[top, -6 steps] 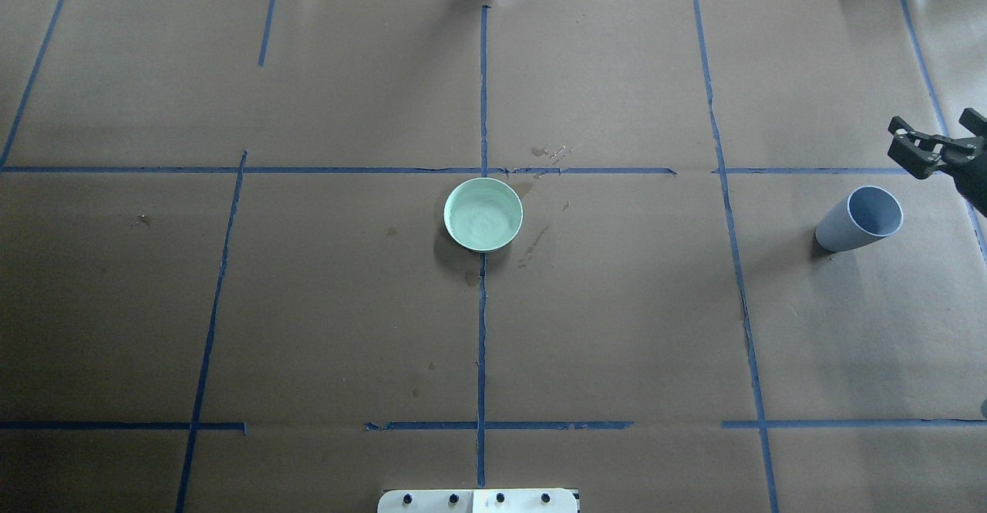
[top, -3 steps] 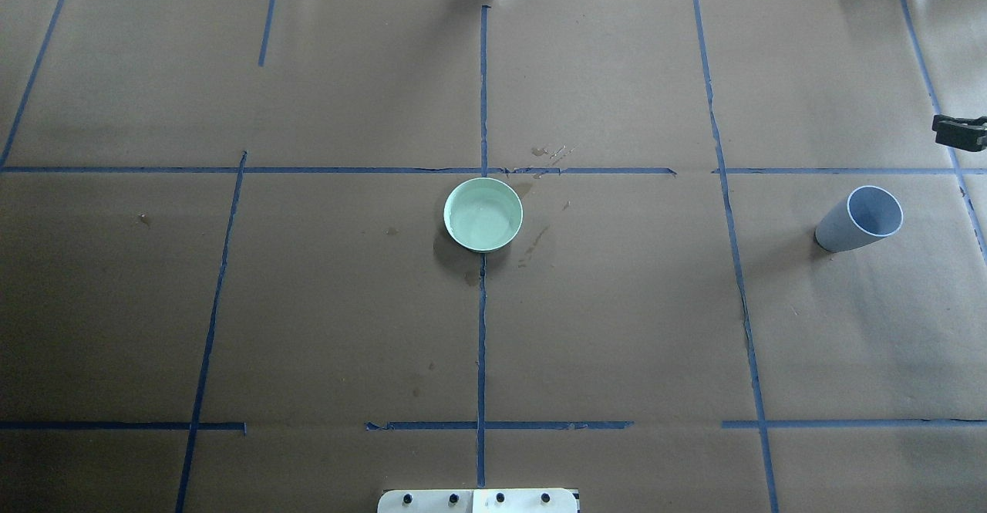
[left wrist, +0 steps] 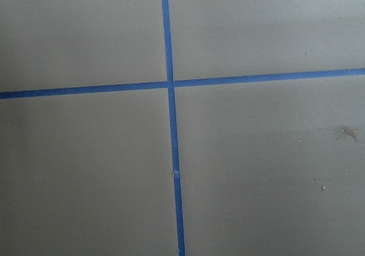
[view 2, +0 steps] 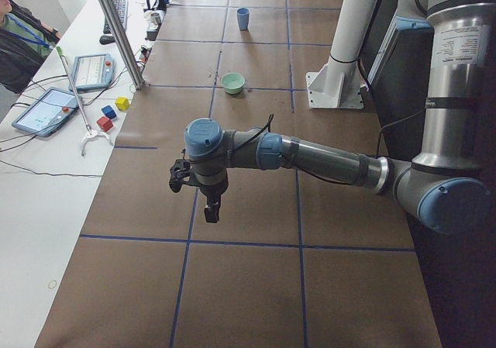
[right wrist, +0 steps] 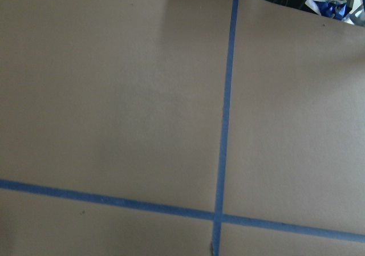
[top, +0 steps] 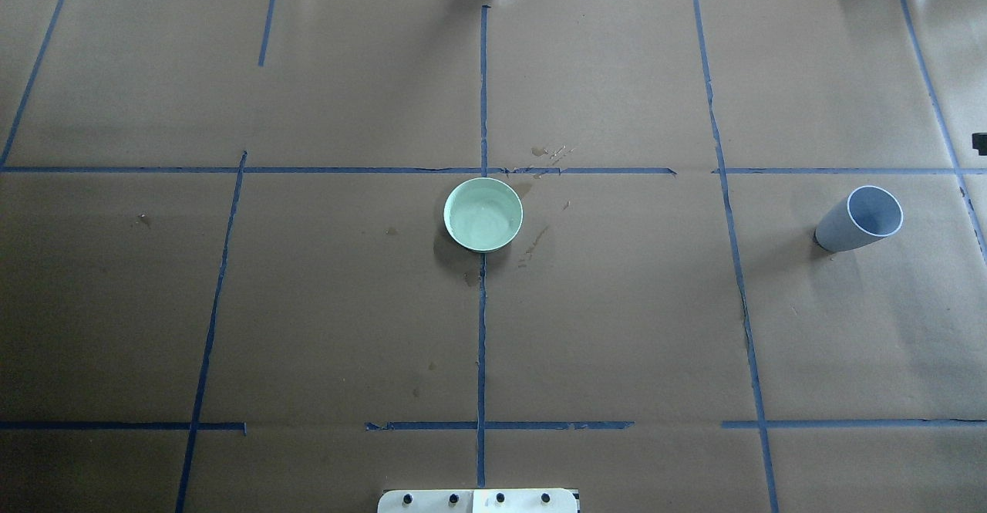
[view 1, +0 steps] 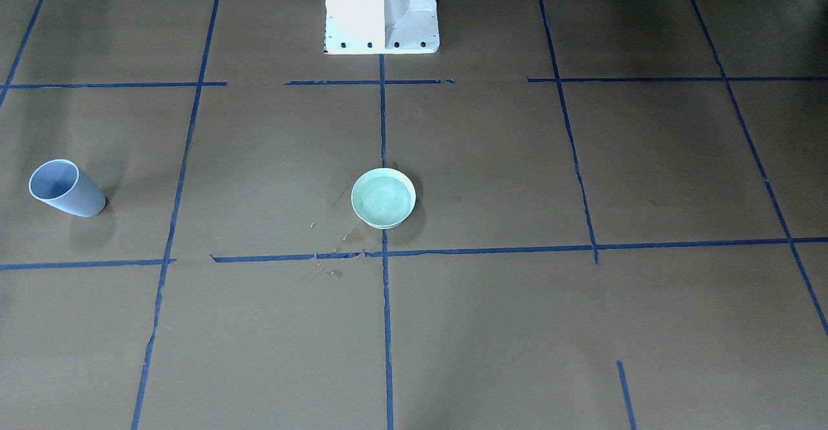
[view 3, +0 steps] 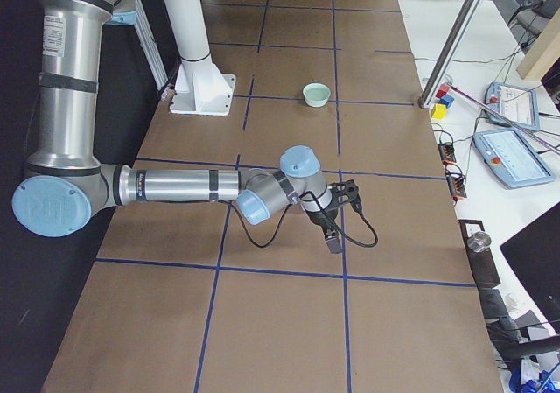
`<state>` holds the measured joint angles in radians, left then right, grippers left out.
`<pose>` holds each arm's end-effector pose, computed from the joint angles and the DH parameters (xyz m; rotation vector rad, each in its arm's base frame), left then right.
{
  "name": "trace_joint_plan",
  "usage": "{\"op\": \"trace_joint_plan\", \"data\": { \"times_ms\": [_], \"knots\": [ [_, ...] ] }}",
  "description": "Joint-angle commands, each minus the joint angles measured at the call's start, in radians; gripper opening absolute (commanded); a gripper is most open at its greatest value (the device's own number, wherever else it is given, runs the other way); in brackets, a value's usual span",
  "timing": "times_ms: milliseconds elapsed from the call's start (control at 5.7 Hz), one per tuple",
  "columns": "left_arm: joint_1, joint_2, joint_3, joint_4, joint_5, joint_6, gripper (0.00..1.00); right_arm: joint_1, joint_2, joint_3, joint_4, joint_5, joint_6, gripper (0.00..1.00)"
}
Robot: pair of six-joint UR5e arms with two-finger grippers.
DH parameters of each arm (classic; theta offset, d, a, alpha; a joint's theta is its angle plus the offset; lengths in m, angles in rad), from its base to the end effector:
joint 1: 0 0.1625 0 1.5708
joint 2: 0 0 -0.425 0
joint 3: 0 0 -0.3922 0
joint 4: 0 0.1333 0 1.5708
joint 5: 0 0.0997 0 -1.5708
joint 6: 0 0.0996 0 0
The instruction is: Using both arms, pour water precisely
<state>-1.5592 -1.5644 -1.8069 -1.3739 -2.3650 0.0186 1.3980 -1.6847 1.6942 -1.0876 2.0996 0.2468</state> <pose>-0.0567 -0.4818 0.5647 0.0338 0.7941 0.0416 0.0006 -0.4796 0.6096 0.3624 -0.6064 -0.0594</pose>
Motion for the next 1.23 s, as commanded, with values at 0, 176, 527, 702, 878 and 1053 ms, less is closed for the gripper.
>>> {"op": "trace_joint_plan", "data": {
  "times_ms": [0,176,527,702,878,1053],
  "knots": [
    [0.011,-0.012,0.000,-0.060,0.001,-0.081,1.00,0.126,0.051,0.004,-0.375,0.208,-0.234,1.00],
    [0.066,-0.013,0.000,-0.164,0.001,-0.212,1.00,0.143,0.074,0.010,-0.516,0.241,-0.253,1.00],
    [0.306,-0.058,0.001,-0.383,0.015,-0.563,1.00,0.144,0.048,0.015,-0.514,0.240,-0.253,1.00],
    [0.409,-0.157,0.004,-0.387,0.023,-0.697,1.00,0.144,0.046,0.007,-0.514,0.237,-0.247,1.00],
    [0.542,-0.269,0.012,-0.380,0.133,-0.867,1.00,0.144,0.046,0.007,-0.514,0.235,-0.242,1.00],
    [0.717,-0.378,0.050,-0.379,0.238,-1.049,1.00,0.142,0.046,0.006,-0.514,0.235,-0.242,1.00]
  ]
}}
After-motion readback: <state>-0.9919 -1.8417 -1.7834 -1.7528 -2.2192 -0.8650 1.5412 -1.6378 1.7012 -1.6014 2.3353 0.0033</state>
